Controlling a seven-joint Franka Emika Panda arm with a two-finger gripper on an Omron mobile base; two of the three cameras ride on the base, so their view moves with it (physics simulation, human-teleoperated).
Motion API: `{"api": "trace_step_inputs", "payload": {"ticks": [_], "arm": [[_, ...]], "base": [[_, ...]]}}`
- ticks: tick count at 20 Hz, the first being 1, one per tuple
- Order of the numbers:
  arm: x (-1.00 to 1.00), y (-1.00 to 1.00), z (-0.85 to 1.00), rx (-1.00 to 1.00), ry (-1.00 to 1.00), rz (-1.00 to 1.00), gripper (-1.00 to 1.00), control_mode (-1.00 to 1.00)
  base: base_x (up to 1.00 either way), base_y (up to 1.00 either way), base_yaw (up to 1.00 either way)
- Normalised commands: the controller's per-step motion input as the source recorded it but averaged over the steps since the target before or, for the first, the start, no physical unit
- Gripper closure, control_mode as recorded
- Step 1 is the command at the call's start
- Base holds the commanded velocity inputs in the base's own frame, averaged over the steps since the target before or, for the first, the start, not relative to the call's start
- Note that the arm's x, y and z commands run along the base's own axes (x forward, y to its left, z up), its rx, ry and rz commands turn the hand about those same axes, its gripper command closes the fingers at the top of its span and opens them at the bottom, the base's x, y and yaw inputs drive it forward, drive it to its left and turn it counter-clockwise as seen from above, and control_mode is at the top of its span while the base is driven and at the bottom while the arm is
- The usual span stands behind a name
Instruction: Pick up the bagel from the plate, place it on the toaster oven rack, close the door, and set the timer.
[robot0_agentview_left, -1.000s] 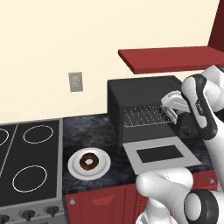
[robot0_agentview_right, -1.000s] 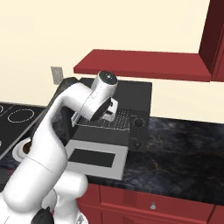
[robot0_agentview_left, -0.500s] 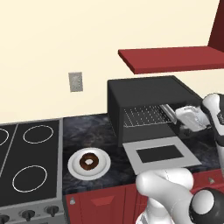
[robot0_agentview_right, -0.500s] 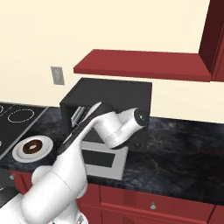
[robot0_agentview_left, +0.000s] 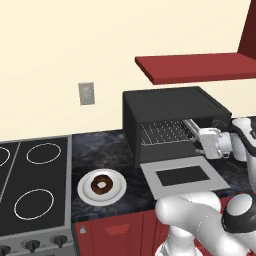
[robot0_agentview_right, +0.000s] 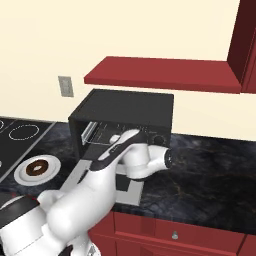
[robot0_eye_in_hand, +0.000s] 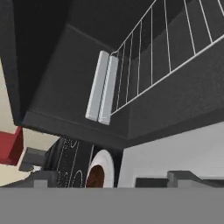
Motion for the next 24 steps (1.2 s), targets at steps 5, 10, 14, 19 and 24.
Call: {"api": "trace_step_inputs", "payload": {"ticks": [5,10,14,19,24], "arm": [[0.51,0.00,-0.24,0.14,0.00,-0.01,-1.00,-1.00],[0.51,0.00,-0.17,0.06,0.02,-0.05,-1.00,-1.00],[0.47,0.00,-0.19,0.00,0.07,-0.07,-1.00,-1.00],[0.41,0.00,-0.26,0.00,0.04,-0.04,-1.00,-1.00],[0.37,0.00,-0.28,0.00,0.00,-0.01,-1.00,-1.00]], "base": [[0.00,0.00,0.00],[0.00,0.00,0.00],[0.00,0.00,0.00],[0.00,0.00,0.00],[0.00,0.00,0.00]]}}
